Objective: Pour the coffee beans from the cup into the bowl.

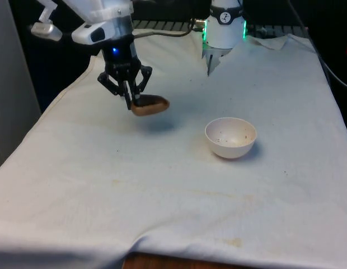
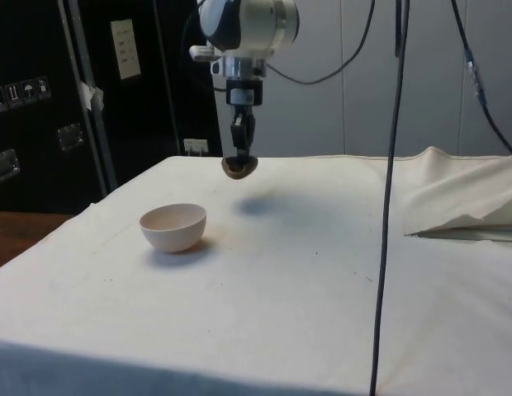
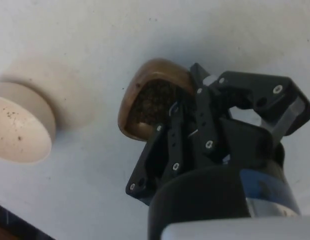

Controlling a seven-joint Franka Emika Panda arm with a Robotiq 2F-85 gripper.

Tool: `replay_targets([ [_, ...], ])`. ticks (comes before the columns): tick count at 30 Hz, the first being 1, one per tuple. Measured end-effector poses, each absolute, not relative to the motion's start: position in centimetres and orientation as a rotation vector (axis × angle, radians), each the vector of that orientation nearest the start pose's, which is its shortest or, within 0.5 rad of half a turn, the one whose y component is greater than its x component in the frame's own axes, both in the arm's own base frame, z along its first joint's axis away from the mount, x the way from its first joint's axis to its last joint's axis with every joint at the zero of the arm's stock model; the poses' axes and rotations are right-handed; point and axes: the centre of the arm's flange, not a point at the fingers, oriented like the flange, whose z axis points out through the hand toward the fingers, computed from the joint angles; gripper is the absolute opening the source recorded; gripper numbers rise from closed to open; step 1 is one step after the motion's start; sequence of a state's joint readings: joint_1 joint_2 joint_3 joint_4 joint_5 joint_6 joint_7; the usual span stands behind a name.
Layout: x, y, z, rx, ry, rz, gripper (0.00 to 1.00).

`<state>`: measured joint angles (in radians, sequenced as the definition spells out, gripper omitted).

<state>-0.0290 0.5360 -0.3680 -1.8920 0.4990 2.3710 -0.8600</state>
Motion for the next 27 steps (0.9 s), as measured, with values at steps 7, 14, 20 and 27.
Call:
replay_targets([
  [7, 58.9, -22.0, 25.0, -3.005, -0.204, -0.160, 0.01],
  [14, 59.3, -20.9, 26.4, -3.009, -0.193, -0.172, 0.01],
  [20, 59.5, -20.1, 27.6, -3.019, -0.183, -0.174, 0.01],
  [27, 59.7, -19.1, 28.8, -3.036, -0.184, -0.173, 0.01],
])
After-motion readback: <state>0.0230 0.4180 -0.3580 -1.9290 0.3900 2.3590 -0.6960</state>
